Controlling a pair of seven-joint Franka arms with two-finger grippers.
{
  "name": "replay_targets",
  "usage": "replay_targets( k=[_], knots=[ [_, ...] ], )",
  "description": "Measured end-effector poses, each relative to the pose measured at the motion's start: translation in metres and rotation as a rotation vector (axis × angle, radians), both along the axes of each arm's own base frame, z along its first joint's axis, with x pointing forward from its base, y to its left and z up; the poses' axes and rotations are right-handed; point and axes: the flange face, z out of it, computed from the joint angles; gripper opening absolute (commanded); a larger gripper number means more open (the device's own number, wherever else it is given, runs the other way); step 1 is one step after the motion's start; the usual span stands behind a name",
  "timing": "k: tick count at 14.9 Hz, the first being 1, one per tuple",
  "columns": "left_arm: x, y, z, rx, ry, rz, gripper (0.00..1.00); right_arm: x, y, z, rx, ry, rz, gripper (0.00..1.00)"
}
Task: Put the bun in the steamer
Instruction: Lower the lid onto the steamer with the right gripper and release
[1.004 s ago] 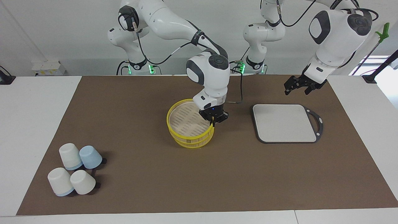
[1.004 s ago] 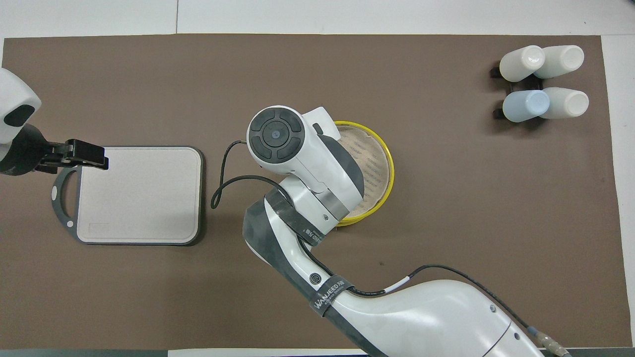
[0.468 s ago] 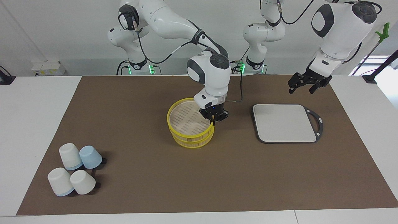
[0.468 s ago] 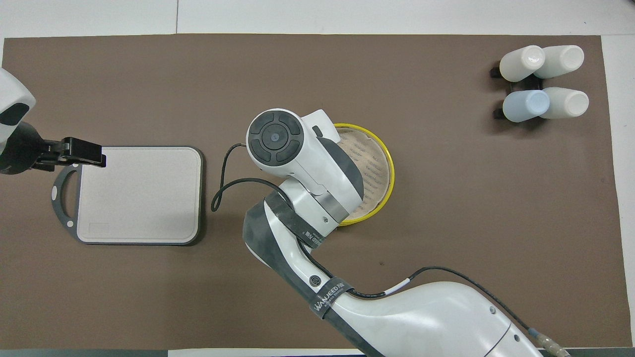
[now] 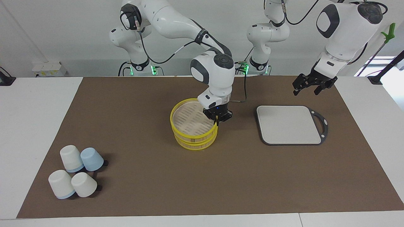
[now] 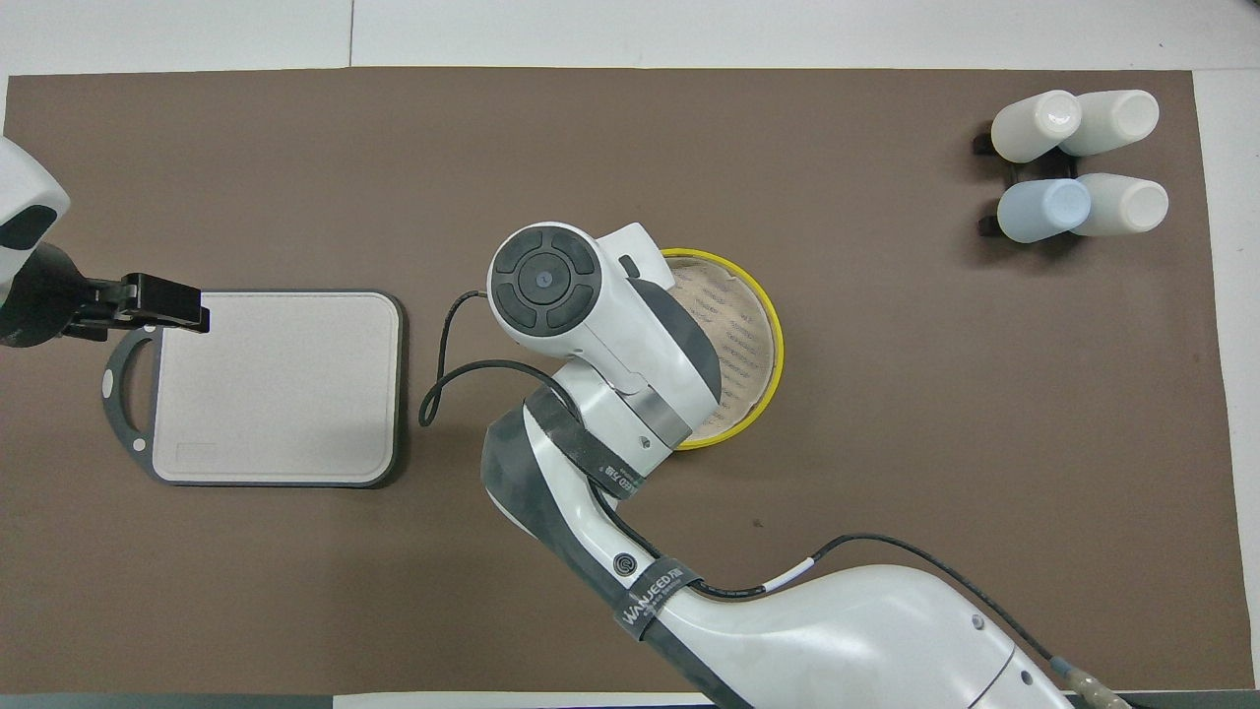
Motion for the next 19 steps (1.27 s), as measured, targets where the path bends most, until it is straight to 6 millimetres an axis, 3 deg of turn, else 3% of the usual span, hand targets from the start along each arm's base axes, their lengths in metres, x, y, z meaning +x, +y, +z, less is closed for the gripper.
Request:
replay_targets(
  k=[14,15,16,19],
  knots=[
    [0.0042,0.0039,0.003,0.047,-0.04,-0.007,1.0,-0.0028,-0.0002,-0.0078,0.019,-0.022,0.006,0.0],
    [0.0047,0.0044,0.0035,0.053,-0.045,-0.008,1.0,-0.0029,-0.0003,-0.0078,0.019,-0.022,0.006,0.62],
    [0.0049,0.0045,0.0036,0.056,-0.047,-0.013,1.0,-0.003,-0.0003,-0.0077,0.019,-0.022,0.006,1.0],
    [0.0048,0.0047,0.0033,0.059,-0.047,-0.053,1.0,-0.0026,-0.0018,-0.007,0.019,-0.022,0.004,1.0]
  ],
)
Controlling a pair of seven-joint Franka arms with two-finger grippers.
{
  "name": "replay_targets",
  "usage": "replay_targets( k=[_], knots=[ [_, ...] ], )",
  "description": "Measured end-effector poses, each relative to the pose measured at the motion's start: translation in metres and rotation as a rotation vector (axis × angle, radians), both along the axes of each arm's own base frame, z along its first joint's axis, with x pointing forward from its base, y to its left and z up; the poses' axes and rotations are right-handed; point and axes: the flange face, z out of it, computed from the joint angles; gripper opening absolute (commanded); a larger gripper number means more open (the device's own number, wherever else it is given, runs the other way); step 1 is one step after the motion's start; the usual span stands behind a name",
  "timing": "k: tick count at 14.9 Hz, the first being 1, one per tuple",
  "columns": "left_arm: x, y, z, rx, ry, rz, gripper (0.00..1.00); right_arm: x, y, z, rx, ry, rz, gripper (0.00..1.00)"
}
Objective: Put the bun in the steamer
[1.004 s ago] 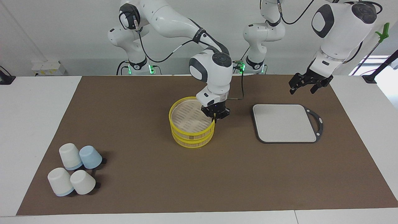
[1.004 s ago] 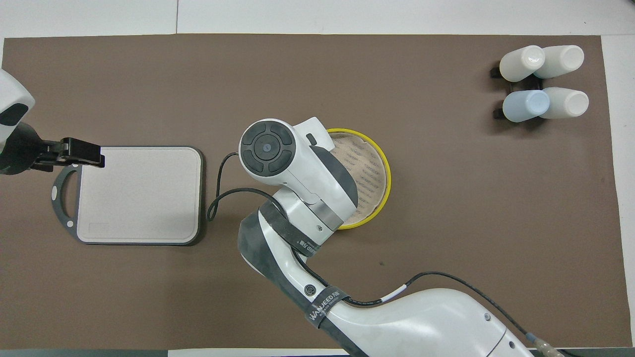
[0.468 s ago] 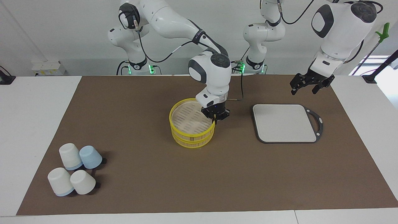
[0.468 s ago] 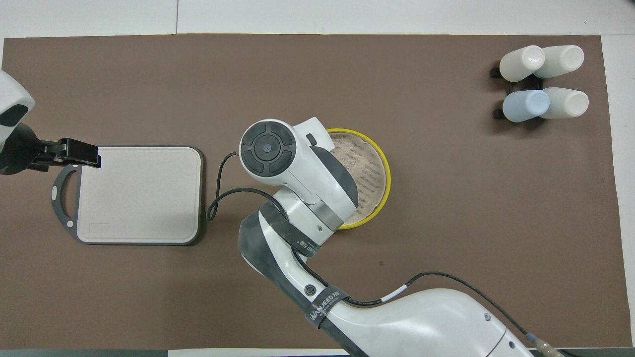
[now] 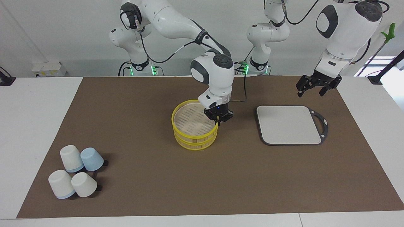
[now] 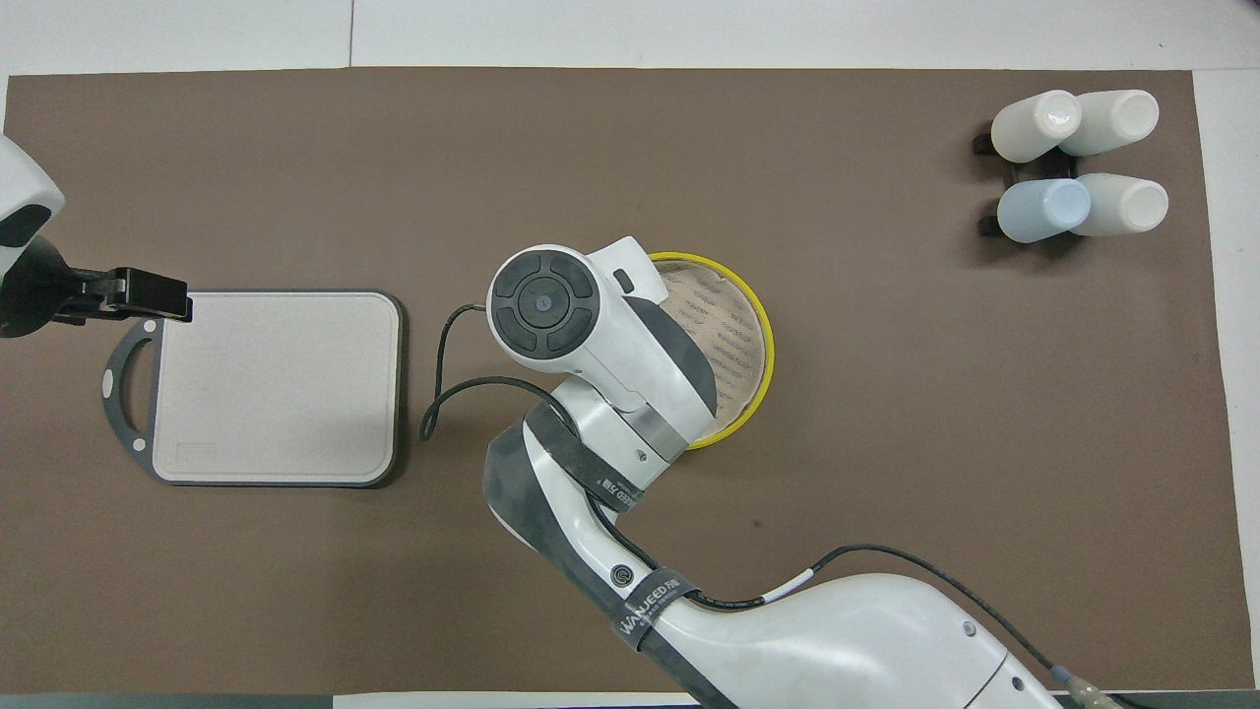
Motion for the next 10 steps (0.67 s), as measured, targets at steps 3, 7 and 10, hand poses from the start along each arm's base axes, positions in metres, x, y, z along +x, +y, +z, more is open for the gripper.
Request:
replay_targets(
  k=[3,7,10],
  knots=[
    [0.0,0.0,0.0,0.001,0.0,-0.012,1.0,0.004,-0.007,0.011,0.006,-0.01,-0.012,1.0],
    [0.0,-0.001,0.0,0.001,0.0,-0.014,1.0,0.034,-0.078,0.065,-0.018,-0.012,0.024,1.0],
    [0.0,-0.003,0.0,0.001,0.001,-0.018,1.0,0.057,-0.172,0.112,-0.067,0.026,0.141,1.0]
  ],
)
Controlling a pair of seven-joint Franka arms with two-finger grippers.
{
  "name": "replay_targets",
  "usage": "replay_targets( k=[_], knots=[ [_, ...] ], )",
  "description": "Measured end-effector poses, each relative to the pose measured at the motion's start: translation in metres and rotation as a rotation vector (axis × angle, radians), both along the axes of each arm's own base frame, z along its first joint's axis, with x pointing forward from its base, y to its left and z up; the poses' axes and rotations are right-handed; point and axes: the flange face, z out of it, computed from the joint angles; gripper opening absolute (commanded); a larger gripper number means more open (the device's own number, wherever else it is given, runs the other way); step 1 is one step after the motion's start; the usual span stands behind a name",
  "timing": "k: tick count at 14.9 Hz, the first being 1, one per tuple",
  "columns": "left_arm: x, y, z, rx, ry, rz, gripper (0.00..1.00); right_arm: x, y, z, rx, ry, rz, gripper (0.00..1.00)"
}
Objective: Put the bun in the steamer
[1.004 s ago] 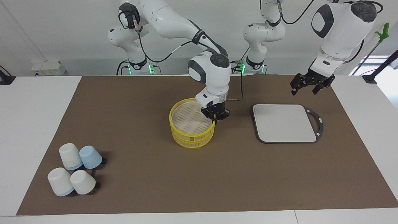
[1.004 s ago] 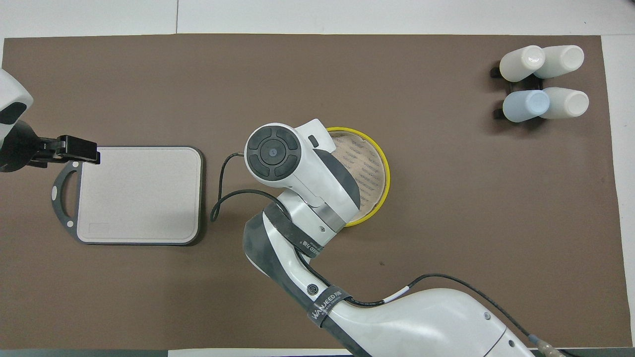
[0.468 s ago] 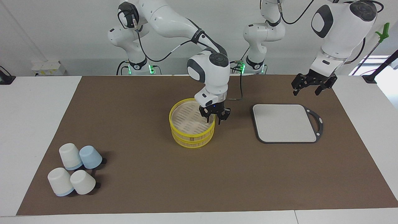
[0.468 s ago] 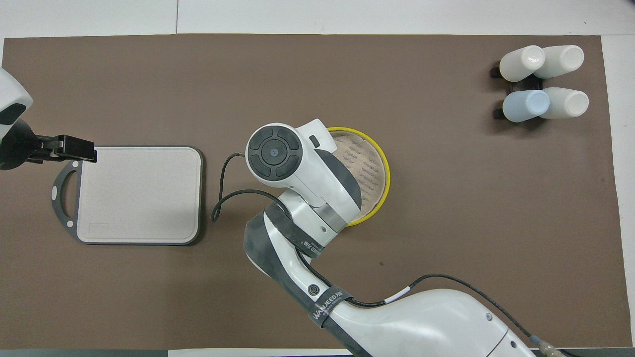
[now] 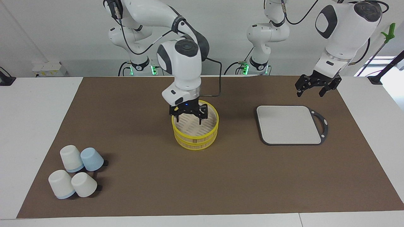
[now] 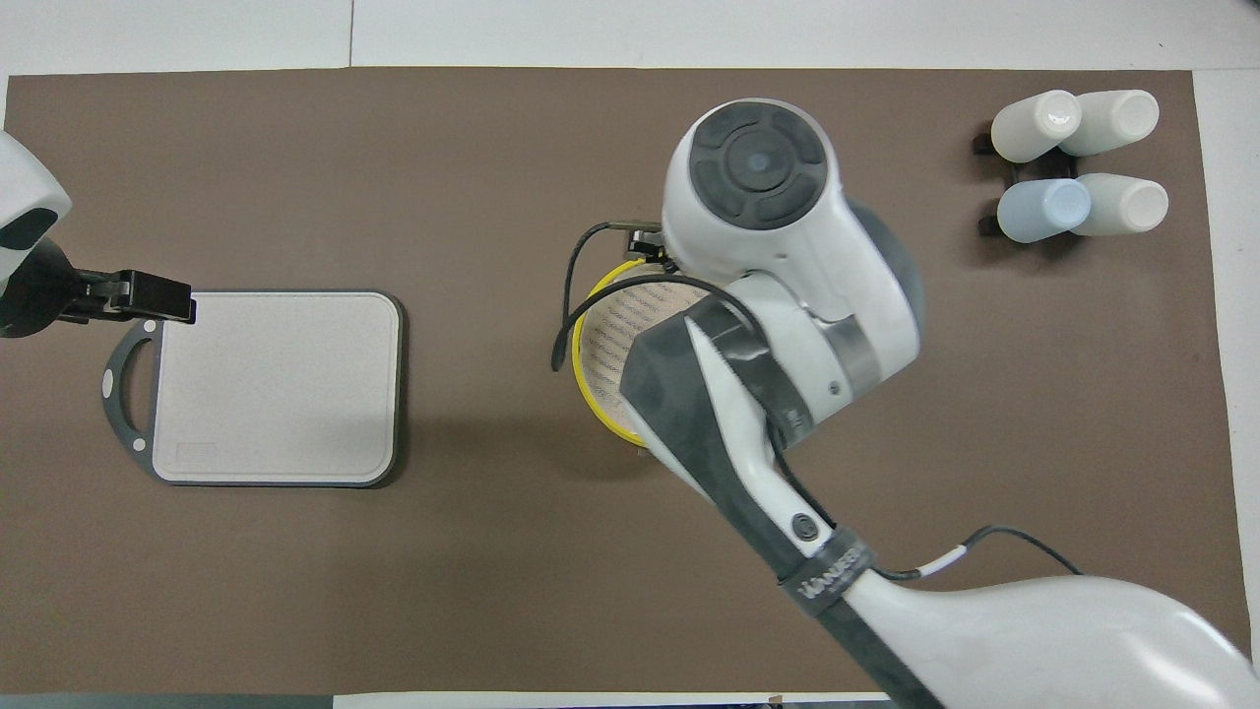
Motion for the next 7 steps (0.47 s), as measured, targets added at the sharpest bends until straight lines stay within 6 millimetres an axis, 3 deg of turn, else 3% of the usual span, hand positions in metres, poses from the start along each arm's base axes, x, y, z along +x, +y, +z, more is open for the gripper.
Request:
replay_targets(
  k=[3,7],
  knots=[
    [0.0,0.003,0.0,0.0,0.0,0.005,1.0,0.015,-0.1,0.028,-0.03,0.059,0.111,1.0],
    [0.0,0.003,0.0,0.0,0.0,0.006,1.0,0.021,-0.229,0.043,-0.025,0.128,0.176,1.0]
  ],
)
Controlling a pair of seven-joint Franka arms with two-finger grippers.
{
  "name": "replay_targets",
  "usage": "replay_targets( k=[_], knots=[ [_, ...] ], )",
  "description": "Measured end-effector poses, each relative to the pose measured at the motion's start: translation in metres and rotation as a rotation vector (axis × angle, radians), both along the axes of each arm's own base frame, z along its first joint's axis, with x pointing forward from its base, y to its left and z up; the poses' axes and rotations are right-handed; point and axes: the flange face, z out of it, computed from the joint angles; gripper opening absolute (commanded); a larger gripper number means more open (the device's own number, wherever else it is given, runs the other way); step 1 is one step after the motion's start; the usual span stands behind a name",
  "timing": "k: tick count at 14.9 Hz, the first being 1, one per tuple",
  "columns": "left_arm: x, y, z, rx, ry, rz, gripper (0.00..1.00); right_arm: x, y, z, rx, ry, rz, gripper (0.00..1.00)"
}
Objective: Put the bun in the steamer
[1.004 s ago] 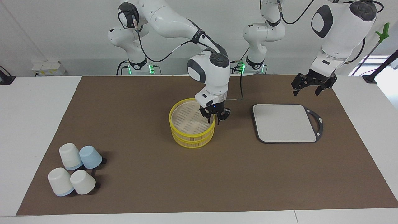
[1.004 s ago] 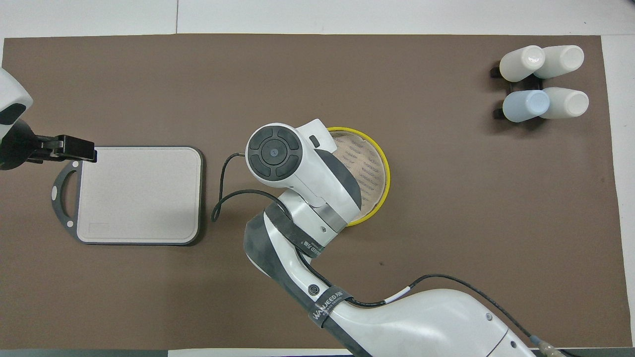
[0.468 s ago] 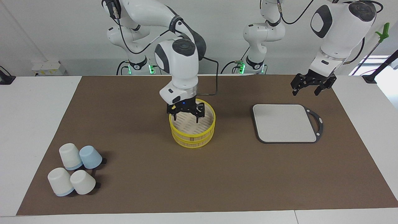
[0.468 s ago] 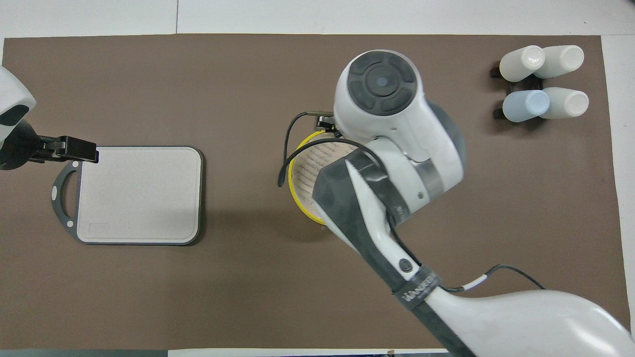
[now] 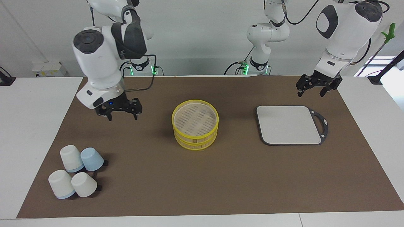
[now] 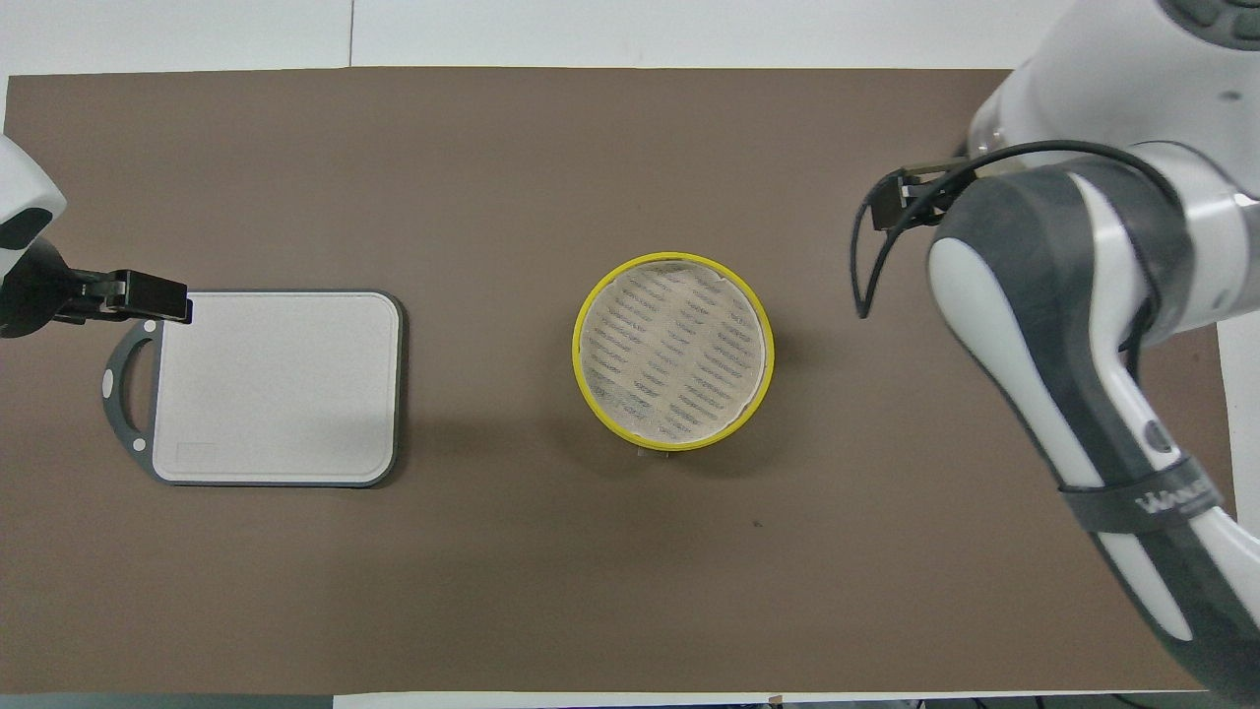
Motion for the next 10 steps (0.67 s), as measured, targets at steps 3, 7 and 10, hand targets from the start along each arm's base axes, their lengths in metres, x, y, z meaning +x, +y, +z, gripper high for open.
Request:
replay_targets(
  k=[3,7,10],
  knots=[
    [0.0,0.0,0.0,0.0,0.0,0.0,1.0,-0.012,-0.057,0.002,0.072,0.041,-0.05,1.0],
    [0.0,0.0,0.0,0.0,0.0,0.0,1.0,-0.027,-0.088,0.012,0.086,0.04,-0.102,1.0],
    [0.0,0.0,0.0,0.0,0.0,0.0,1.0,-0.03,-0.097,0.012,0.087,0.04,-0.116,1.0]
  ],
)
